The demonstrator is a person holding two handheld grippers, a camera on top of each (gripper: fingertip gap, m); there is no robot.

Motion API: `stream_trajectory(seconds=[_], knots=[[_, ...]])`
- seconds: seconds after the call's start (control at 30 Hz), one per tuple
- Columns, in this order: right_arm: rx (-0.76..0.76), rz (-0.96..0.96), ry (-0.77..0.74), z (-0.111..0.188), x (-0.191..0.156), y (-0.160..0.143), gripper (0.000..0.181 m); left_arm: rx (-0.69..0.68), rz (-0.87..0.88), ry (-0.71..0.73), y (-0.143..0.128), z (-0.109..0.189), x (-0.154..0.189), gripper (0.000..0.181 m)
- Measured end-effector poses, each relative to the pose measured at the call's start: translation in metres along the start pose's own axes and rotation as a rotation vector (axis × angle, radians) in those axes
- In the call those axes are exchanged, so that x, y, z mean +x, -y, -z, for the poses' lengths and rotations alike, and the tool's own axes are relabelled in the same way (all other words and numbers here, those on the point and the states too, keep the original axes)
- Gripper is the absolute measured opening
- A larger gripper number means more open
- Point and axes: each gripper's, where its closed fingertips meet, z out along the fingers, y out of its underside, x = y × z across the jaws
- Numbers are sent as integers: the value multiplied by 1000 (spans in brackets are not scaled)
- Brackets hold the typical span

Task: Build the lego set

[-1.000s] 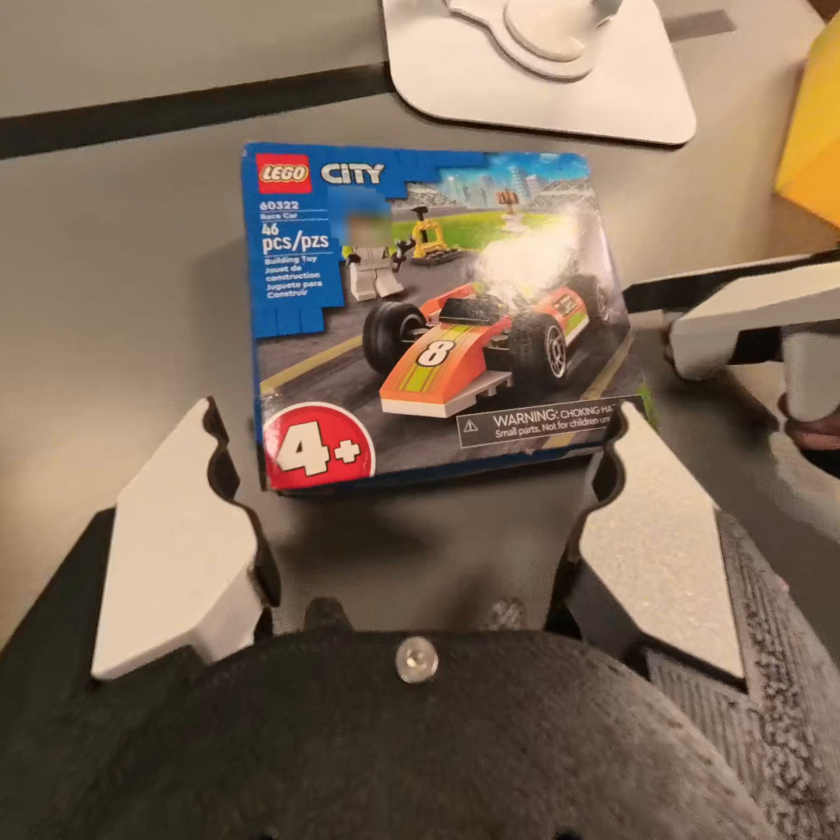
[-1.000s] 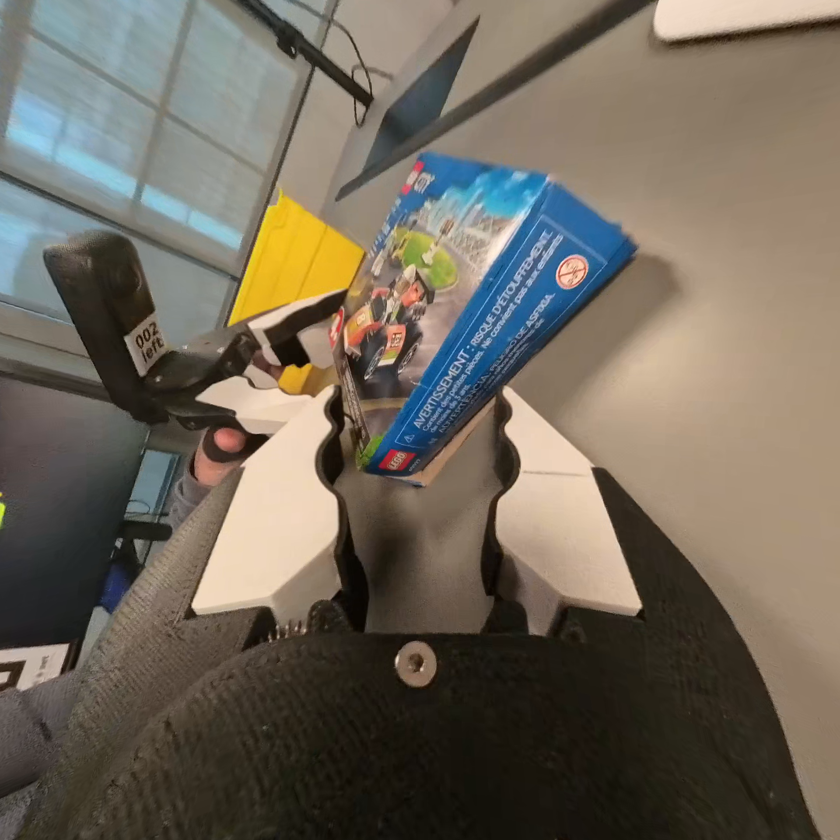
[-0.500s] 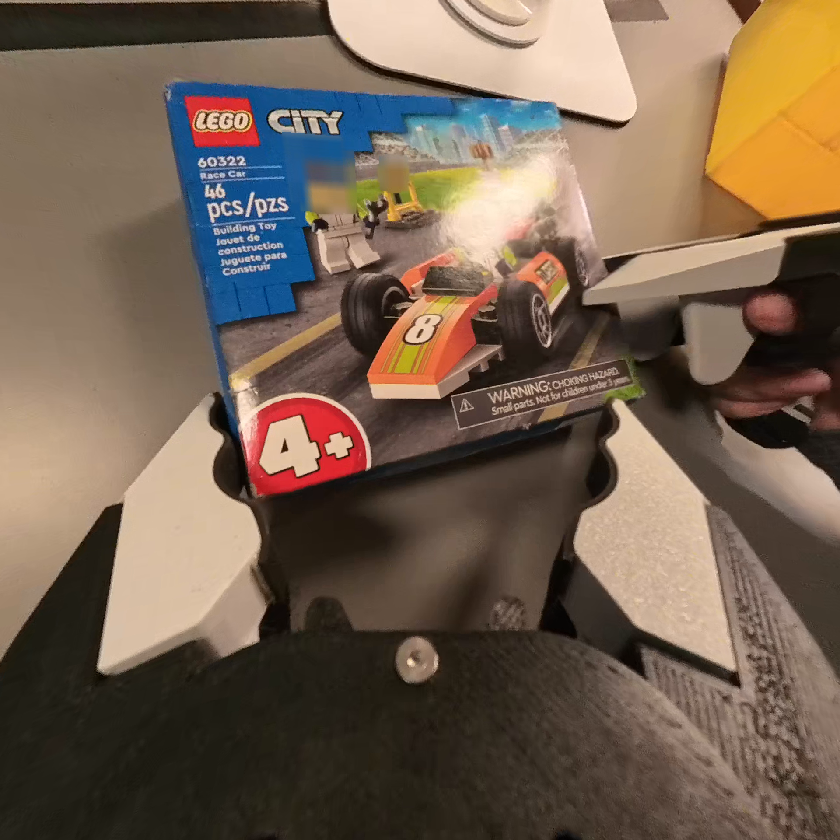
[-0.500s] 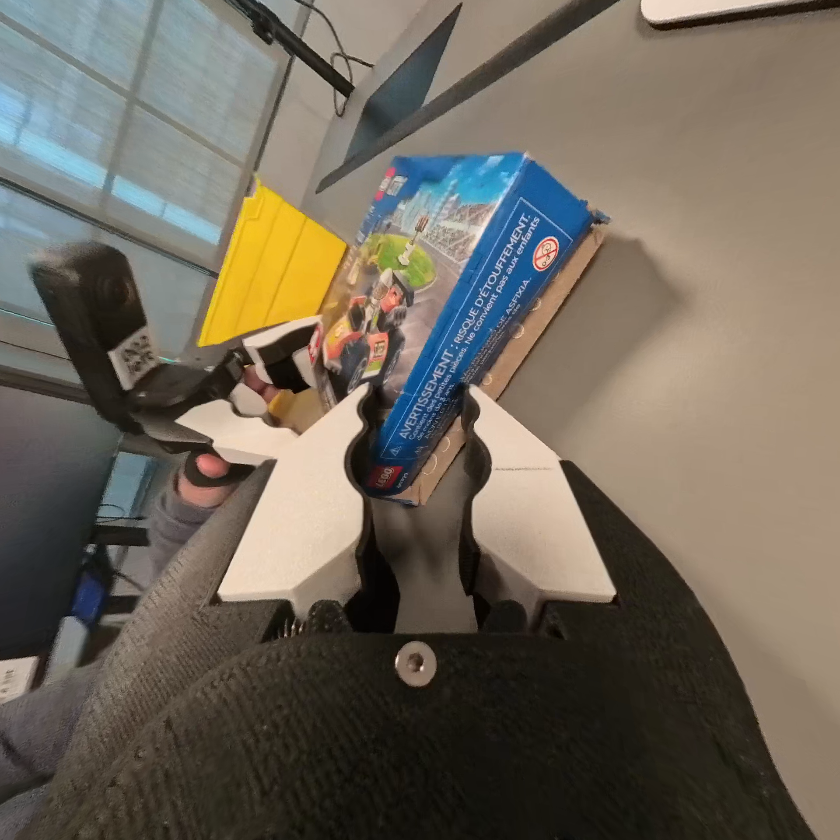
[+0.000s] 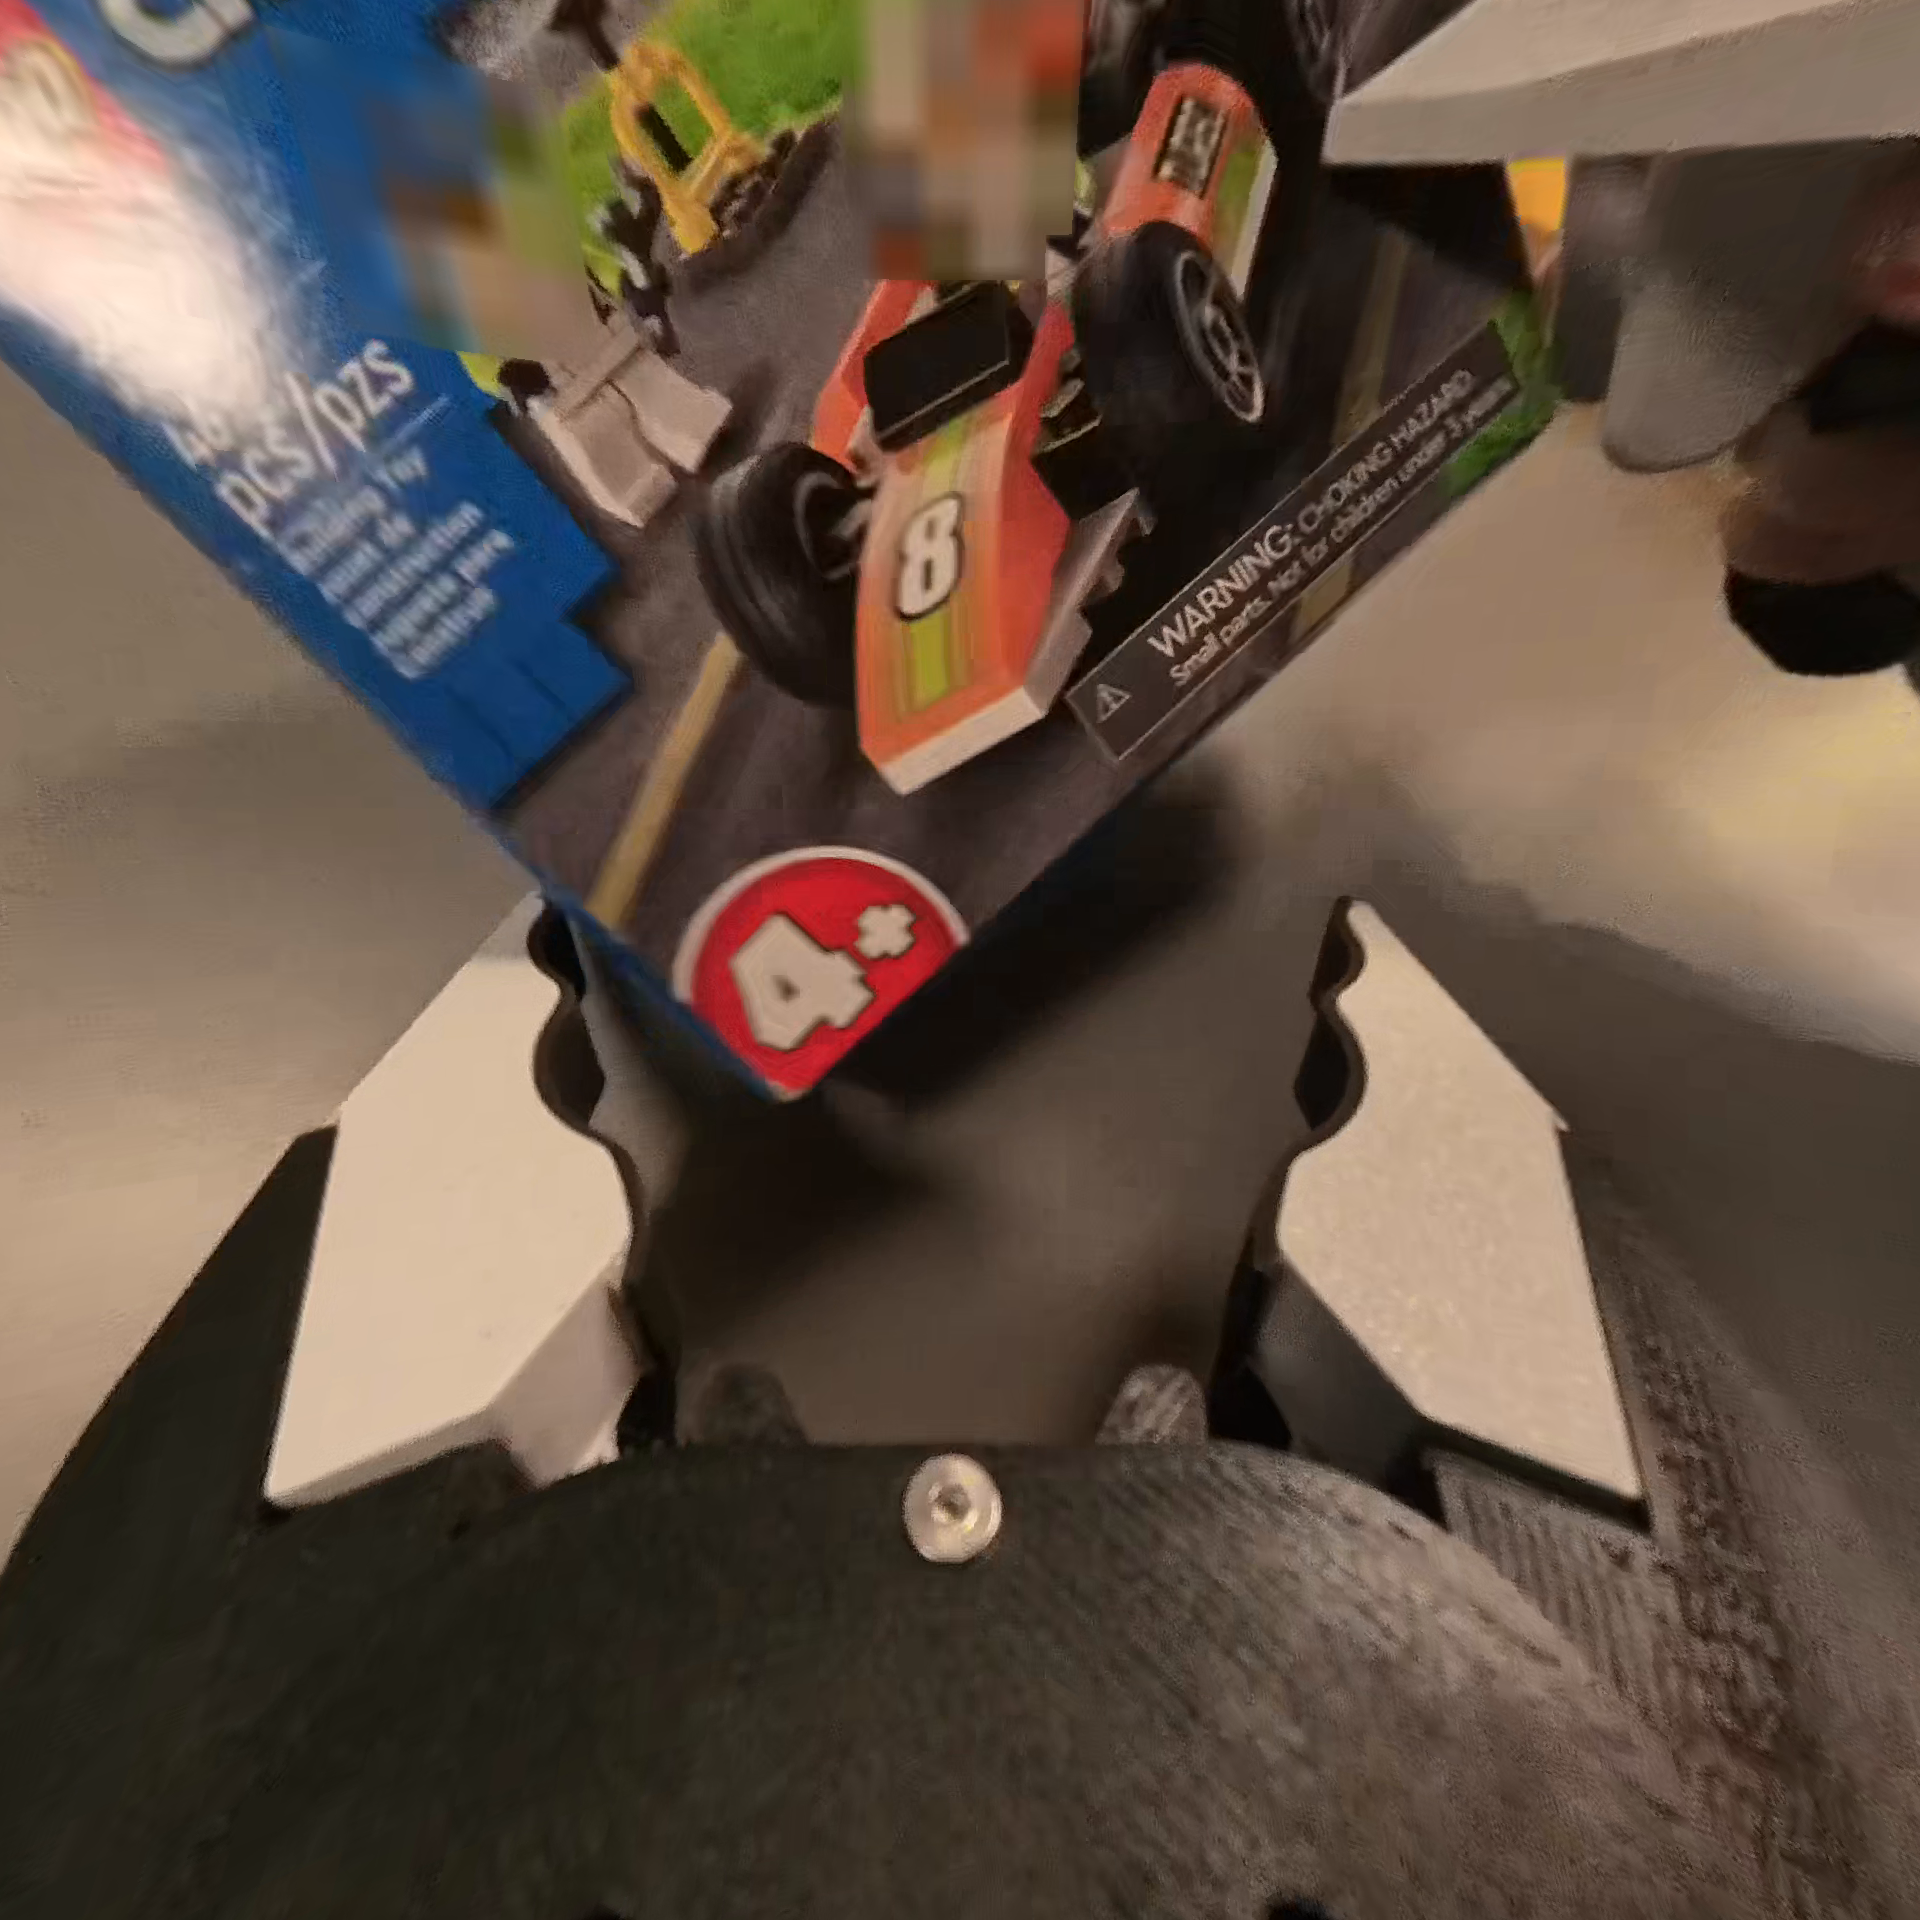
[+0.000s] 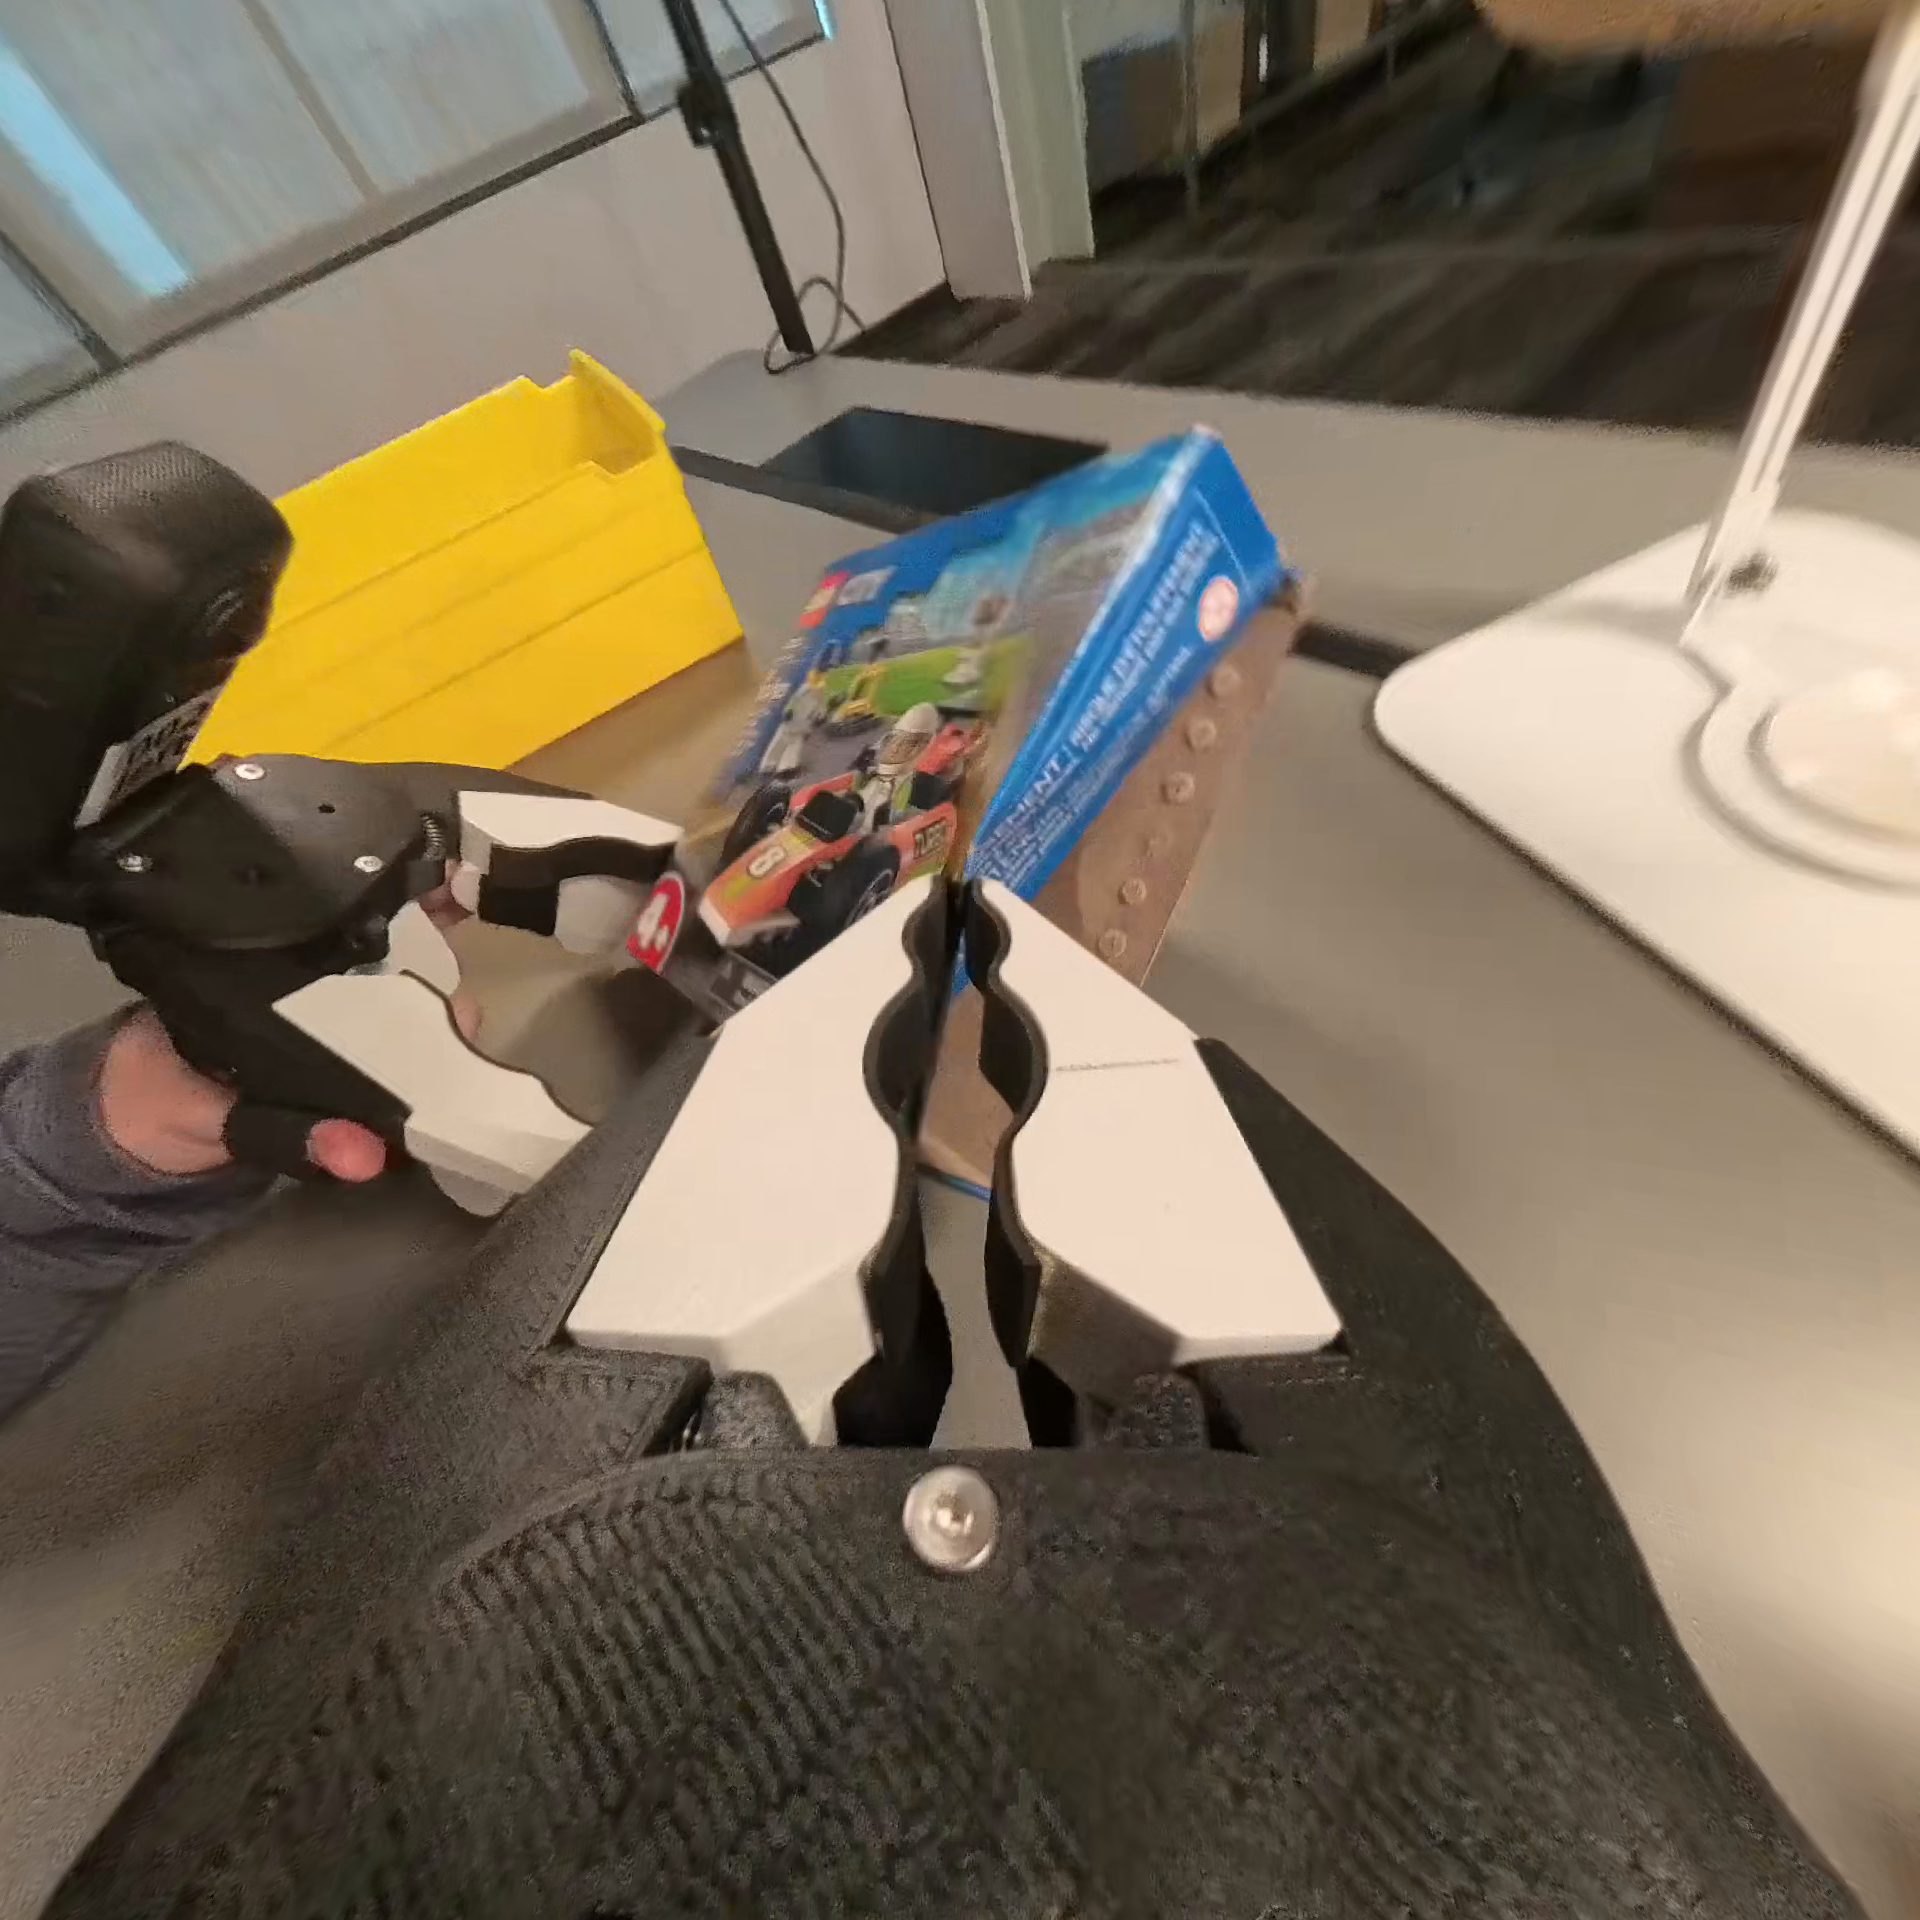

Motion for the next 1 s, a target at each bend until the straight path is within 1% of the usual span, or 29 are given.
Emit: stream_trajectory(seconds=[0.07, 0.13, 0.2, 0.27, 0.33, 0.4, 0.47, 0.5, 0.57, 0.63, 0.7, 0.73, 0.77, 0.8, 0.83, 0.9, 0.93, 1.0], knots=[[38, 142, 3, 7, -16, 17, 0, 66, -29, 11, 8, 12, -1, 135], [47, 335, -9, 14, -35, 29, 0, 189, -56, 27, 24, 33, 0, 134], [33, 534, -2, 19, -55, 33, 0, 323, -104, 51, 42, 61, 3, 131], [0, 694, 33, 23, -75, 31, 0, 419, -202, 111, 54, 86, 2, 129], [-21, 809, 77, 25, -91, 25, 0, 425, -314, 126, 55, 98, 3, 131], [-30, 902, 155, 30, -108, 17, 0, 380, -380, 77, 49, 98, 7, 135], [-21, 1016, 233, 37, -123, 7, 0, 362, -417, 5, 46, 96, 13, 138], [-23, 1042, 268, 40, -128, 4, 0, 366, -431, -38, 45, 97, 18, 133], [-47, 1037, 333, 46, -136, -2, 1, 380, -460, -140, 42, 98, 33, 115], [-65, 1021, 359, 50, -139, -5, 2, 359, -490, -233, 34, 99, 48, 84], [-60, 980, 396, 56, -143, -5, 5, 318, -566, -181, 26, 94, 47, 67], [-51, 955, 440, 61, -148, -5, 9, 282, -622, -155, 19, 91, 47, 59], [-34, 918, 477, 66, -153, -3, 19, 266, -663, -148, 14, 90, 50, 52], [-36, 874, 516, 69, -160, -2, 31, 281, -691, -135, 13, 90, 54, 48], [-76, 840, 545, 72, -164, -5, 37, 289, -717, -116, 13, 90, 55, 46], [-180, 810, 541, 72, -167, -12, 51, 301, -748, -81, 12, 91, 57, 41], [-217, 818, 527, 71, -168, -16, 55, 302, -761, -58, 12, 90, 57, 39], [-243, 907, 437, 64, -165, -18, 58, 296, -775, -12, 12, 90, 57, 36]])
